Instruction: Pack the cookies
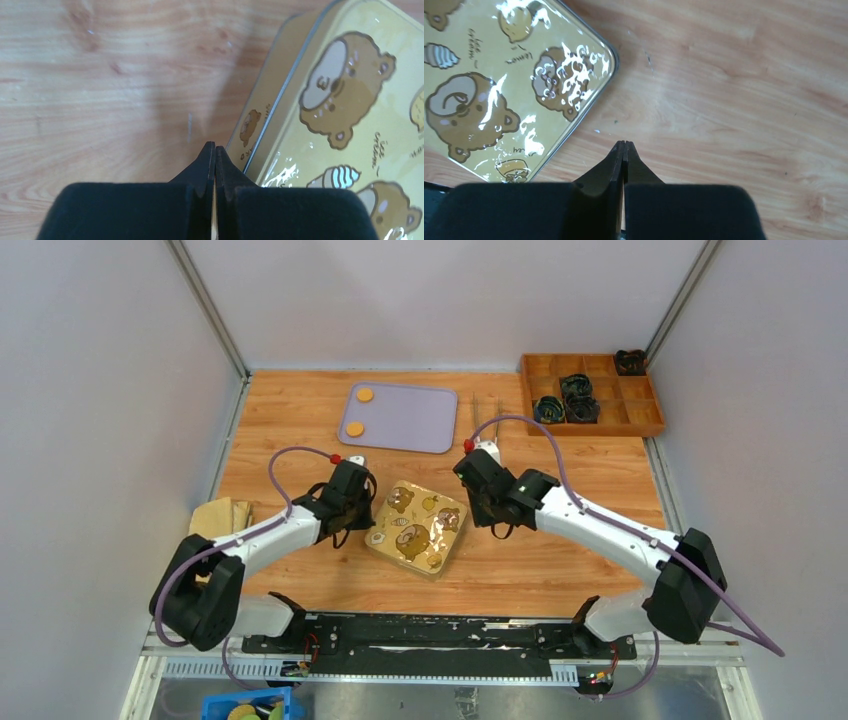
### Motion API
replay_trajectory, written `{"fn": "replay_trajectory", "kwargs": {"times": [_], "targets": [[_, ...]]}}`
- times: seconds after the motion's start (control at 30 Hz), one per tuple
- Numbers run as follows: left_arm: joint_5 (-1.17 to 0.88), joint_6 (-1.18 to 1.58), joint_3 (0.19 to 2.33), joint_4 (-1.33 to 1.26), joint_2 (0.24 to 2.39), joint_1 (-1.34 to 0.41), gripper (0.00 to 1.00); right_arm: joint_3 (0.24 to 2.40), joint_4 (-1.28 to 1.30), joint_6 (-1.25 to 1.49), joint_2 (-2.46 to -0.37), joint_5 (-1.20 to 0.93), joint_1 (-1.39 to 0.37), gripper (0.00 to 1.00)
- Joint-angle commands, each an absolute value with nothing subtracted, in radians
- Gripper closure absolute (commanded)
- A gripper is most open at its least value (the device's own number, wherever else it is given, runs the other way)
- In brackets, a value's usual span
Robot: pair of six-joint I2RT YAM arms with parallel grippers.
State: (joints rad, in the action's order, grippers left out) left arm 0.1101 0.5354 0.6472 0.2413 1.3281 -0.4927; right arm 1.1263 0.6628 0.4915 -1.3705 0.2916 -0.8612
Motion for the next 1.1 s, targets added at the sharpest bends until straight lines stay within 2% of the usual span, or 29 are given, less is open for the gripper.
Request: {"fn": "replay_trajectory", "kwargs": {"times": [0.0,0.43,1.07], "targets": [[0.084,0.591,0.599,0.217,1.260,-0.552,1.00,1.062,0.678,0.566,-1.345,0.279,-0.879,1.00],[0.100,0.591,0.577,0.264,1.161,-0.561,1.00,1.083,0.597,0.552,-1.604,0.276,-0.869,1.00],[0.057,0.608,0.572,0.242,1.174,-0.561,1.00,1.231,0.546,0.477,-1.753,0.244,-0.804,1.00]]}}
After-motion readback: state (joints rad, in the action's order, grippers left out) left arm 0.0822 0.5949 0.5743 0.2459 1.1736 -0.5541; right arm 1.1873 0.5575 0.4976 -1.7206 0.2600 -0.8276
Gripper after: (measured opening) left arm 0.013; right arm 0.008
